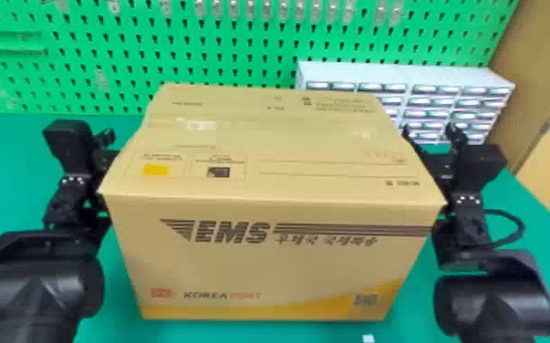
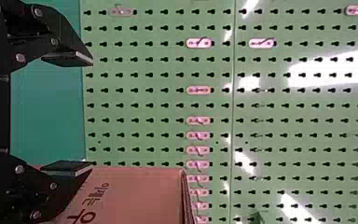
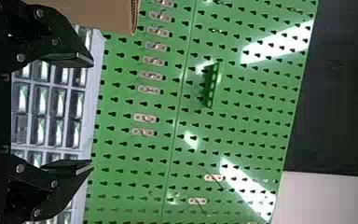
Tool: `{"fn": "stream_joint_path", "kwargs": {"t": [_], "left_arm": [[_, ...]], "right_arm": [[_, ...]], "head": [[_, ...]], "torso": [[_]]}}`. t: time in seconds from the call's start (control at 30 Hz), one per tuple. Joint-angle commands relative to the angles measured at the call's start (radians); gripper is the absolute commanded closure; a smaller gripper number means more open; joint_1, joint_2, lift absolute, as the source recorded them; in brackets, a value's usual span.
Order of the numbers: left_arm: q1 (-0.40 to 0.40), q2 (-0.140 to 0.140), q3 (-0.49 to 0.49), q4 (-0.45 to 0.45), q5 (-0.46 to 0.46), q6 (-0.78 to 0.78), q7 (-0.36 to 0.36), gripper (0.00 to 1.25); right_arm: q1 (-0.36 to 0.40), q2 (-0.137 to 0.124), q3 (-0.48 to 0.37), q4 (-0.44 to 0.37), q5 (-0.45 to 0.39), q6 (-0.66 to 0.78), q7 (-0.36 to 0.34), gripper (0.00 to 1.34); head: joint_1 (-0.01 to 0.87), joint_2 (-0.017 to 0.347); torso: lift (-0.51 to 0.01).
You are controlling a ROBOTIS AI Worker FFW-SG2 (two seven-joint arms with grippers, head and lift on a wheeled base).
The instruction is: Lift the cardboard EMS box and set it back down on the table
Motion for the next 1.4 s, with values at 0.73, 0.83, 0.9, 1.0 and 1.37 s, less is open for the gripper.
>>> {"fn": "stream_joint_path", "kwargs": {"t": [0.73, 0.83, 0.9, 1.0, 1.37], "left_arm": [[0.036, 0.000, 0.050, 0.076, -0.036, 0.008, 0.003, 0.46], [0.037, 0.000, 0.064, 0.076, -0.038, 0.008, 0.005, 0.46], [0.039, 0.000, 0.075, 0.076, -0.038, 0.007, 0.003, 0.46], [0.037, 0.000, 0.087, 0.075, -0.044, 0.003, 0.005, 0.46], [0.065, 0.000, 0.155, 0.022, -0.026, 0.000, 0.018, 0.46]], "right_arm": [[0.037, 0.005, -0.035, 0.095, -0.012, 0.025, 0.000, 0.49], [0.045, 0.008, -0.049, 0.093, -0.012, 0.020, 0.000, 0.49], [0.051, 0.009, -0.059, 0.087, -0.014, 0.009, 0.000, 0.49], [0.063, 0.011, -0.082, 0.064, -0.012, 0.000, 0.000, 0.49], [0.118, 0.020, -0.167, -0.039, -0.025, 0.009, 0.000, 0.49]], "head": [[0.678, -0.014], [0.678, -0.014], [0.678, -0.014], [0.678, -0.014], [0.678, -0.014]], "torso": [[-0.095], [-0.095], [-0.095], [-0.095], [-0.095]]}}
